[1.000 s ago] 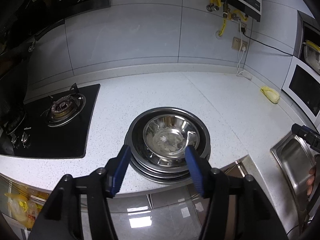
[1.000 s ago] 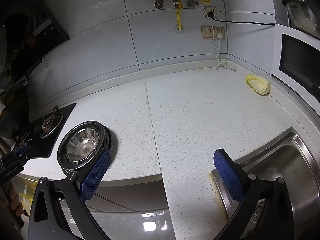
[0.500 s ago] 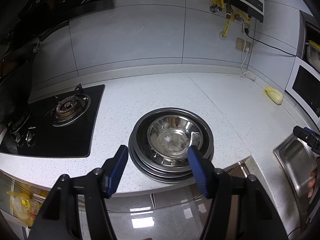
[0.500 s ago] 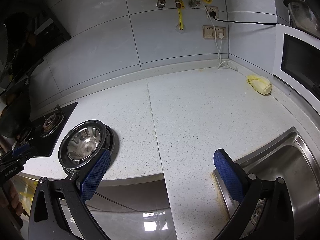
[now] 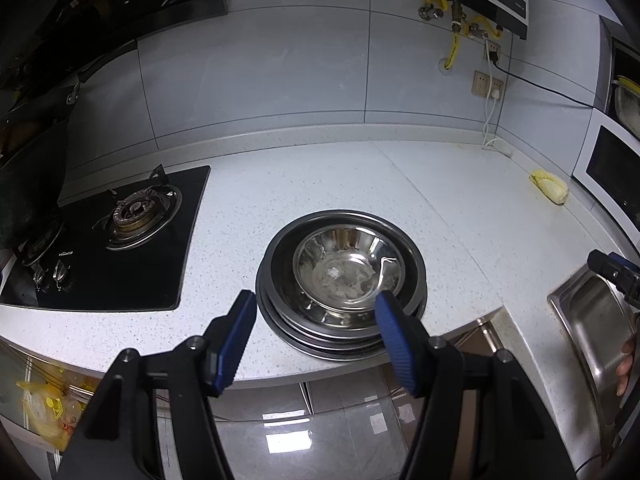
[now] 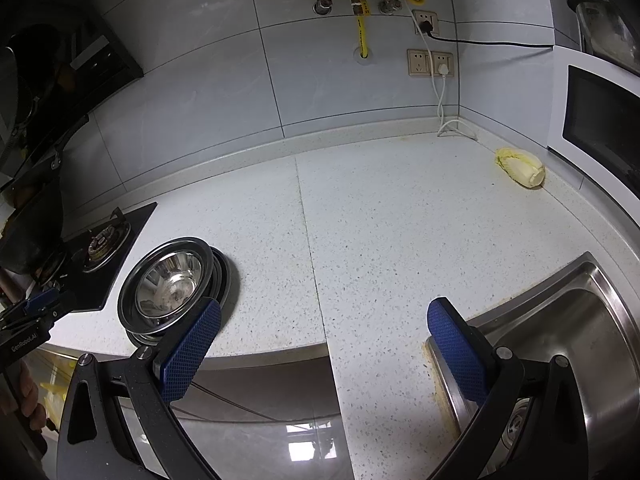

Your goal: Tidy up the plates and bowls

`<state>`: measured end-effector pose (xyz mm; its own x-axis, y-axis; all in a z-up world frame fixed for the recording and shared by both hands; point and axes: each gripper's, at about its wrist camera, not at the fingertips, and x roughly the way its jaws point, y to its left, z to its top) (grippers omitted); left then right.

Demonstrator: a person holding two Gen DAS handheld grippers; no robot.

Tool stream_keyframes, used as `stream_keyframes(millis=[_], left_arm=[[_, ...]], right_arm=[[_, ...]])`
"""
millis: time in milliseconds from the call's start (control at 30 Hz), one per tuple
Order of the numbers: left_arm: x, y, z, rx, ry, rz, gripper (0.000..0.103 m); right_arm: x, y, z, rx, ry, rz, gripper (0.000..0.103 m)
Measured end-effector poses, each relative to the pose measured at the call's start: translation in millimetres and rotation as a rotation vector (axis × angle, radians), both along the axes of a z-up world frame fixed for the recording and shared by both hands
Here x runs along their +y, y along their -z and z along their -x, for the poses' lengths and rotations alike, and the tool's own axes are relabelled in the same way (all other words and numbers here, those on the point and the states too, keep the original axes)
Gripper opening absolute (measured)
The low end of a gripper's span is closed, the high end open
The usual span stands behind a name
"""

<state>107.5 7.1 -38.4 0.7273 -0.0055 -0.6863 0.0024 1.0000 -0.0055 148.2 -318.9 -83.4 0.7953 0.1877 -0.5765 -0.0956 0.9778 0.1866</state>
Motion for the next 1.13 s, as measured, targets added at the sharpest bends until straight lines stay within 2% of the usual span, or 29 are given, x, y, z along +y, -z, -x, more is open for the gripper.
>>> stream_keyframes(millis=[633, 1133], left_arm=[[4.4, 0.4, -0.1, 0.008, -0.018, 0.024, 0.06], [4.6, 0.7, 0.4, -0.008, -0.033, -0.002, 0.06]], right_arm=[[2.5, 2.1, 2.0, 0.003, -0.007, 0.002, 0.101], [6.6, 2.1, 2.1, 0.0, -0.011, 0.008, 0.101]])
